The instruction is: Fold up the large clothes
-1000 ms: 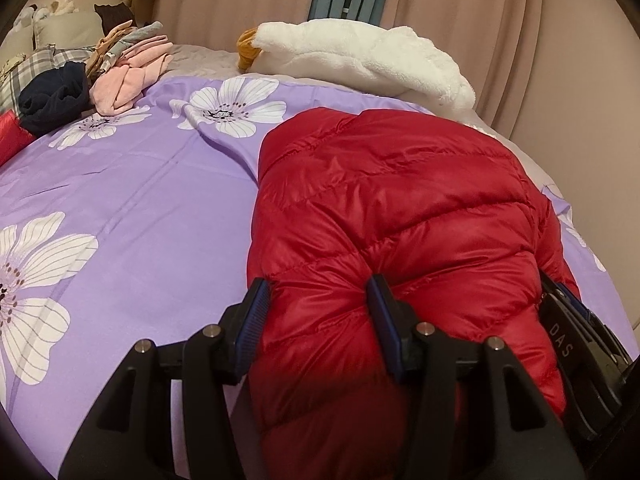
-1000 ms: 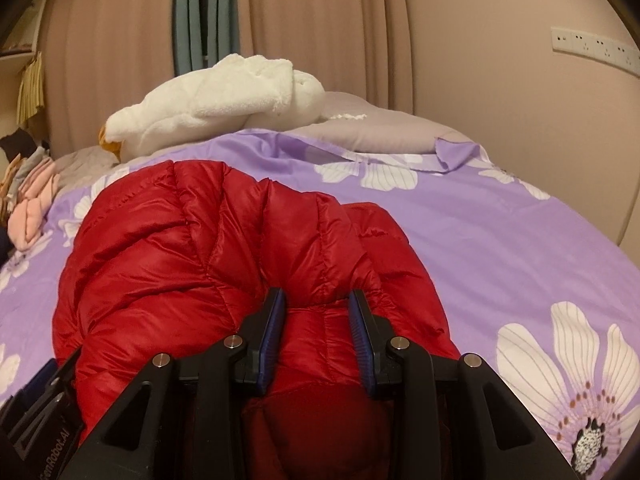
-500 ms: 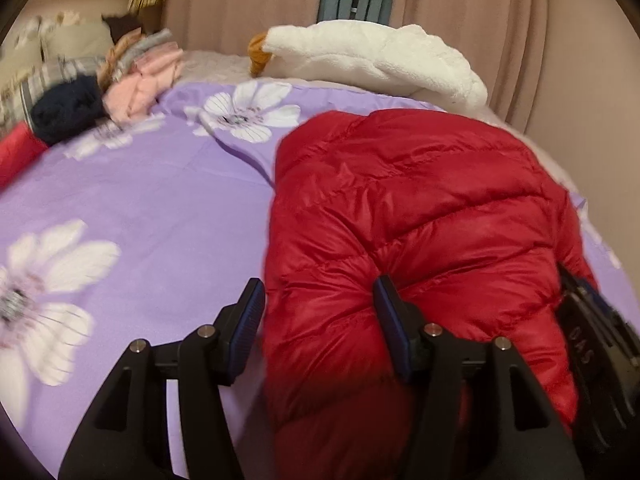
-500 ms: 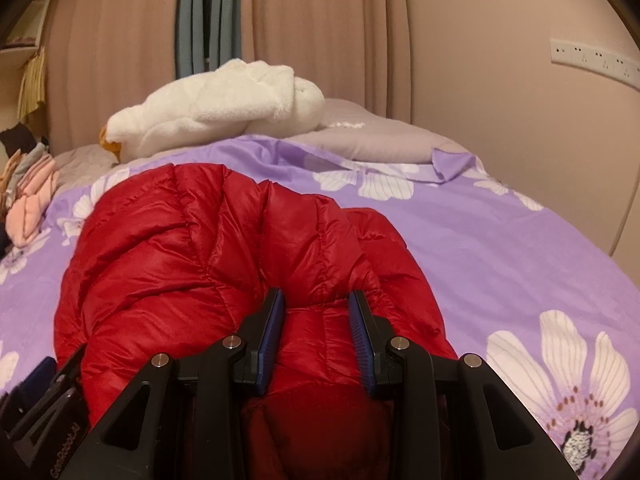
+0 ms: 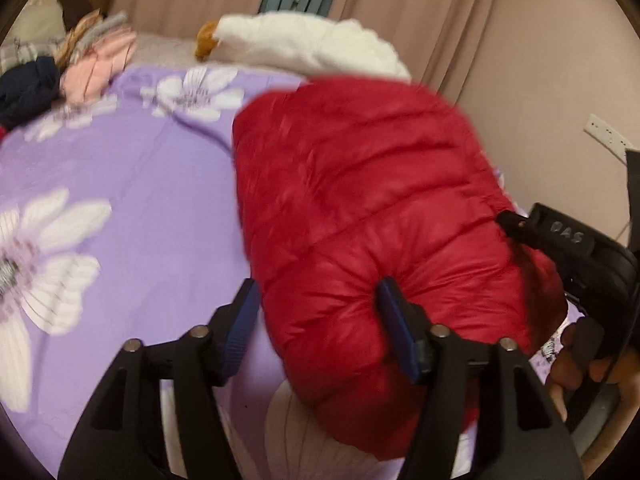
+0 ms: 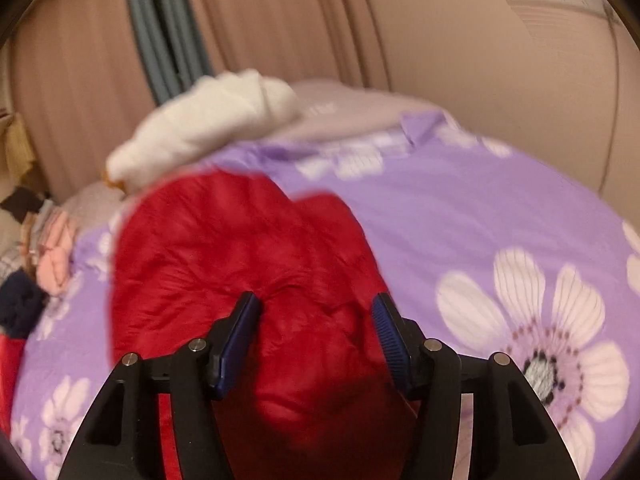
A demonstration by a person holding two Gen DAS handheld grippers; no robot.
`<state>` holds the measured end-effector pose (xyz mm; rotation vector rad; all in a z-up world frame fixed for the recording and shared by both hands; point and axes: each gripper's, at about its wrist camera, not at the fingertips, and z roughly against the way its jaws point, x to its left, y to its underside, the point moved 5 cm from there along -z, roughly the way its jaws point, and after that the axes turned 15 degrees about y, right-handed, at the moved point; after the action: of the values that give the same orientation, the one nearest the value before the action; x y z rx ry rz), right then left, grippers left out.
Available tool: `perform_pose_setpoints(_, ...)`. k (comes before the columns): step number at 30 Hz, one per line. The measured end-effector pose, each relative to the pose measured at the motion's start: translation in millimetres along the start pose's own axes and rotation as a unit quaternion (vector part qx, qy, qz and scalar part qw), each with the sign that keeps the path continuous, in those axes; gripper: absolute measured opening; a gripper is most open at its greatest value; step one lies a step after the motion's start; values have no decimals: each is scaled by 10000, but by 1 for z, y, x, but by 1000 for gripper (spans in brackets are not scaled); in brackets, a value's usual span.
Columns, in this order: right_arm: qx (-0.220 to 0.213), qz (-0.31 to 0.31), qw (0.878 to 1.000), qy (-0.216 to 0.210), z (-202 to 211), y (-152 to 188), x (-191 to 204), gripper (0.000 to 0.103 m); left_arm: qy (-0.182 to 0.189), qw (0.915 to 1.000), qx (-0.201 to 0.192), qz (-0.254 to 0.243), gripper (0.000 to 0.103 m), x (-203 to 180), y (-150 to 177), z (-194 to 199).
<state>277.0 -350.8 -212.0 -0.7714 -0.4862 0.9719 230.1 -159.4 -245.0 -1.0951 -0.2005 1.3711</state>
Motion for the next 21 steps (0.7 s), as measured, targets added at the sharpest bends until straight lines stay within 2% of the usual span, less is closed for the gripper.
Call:
perform_pose_setpoints(3,195,-322,9992,-150,-15,7,-5,58,227,9992,91,330,71,8,1,-9)
perform_pose_setpoints(5,217,-267,9994,-82,-23,7,-3,58,229,9990,95,371,74,10,-1,-11)
perform_pose_setpoints(11,-85,108,9987,482,-24,13,12,60,-348,9992,-182,69,74,-3,1,-9)
perform_pose_setpoints(17,11,-27,9996,292,-25,13,8,60,-352,9989,-217,216,74,1,4,-7)
perform_pose_setpoints(21,-32,6,9994,332,-26,13,6,60,-433,9986,-223,184,74,0,4,-8)
